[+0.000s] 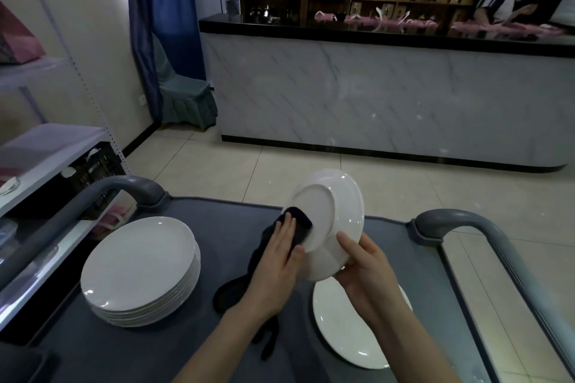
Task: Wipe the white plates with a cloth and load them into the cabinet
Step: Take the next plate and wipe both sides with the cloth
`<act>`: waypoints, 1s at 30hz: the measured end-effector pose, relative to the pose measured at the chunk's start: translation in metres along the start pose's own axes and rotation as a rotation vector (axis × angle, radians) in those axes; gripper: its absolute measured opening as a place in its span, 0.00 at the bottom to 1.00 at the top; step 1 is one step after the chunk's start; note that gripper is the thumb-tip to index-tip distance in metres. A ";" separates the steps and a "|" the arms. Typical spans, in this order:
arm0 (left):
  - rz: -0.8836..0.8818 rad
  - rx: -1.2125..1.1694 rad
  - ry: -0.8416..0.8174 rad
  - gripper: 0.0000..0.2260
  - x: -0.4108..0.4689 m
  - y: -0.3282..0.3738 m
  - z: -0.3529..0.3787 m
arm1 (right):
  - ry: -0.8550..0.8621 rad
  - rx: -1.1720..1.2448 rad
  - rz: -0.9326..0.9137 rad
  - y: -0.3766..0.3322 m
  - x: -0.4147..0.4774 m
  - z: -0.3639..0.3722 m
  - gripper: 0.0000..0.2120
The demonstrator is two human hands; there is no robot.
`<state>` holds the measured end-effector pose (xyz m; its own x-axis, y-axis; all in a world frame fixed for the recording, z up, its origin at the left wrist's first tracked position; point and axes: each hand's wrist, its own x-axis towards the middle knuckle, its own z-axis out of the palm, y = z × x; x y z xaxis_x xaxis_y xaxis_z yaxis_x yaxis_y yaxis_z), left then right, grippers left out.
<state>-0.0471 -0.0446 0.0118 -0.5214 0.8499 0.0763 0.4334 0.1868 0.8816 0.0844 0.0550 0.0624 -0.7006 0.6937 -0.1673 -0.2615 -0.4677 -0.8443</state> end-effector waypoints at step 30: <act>0.058 0.028 0.088 0.29 -0.039 0.005 0.072 | -0.028 -0.001 0.020 -0.016 0.006 -0.046 0.13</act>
<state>0.0283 -0.0412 -0.0198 -0.5569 0.8133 0.1685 0.4842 0.1530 0.8615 0.1153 0.0918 0.0512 -0.7238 0.6688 -0.1697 -0.2468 -0.4807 -0.8415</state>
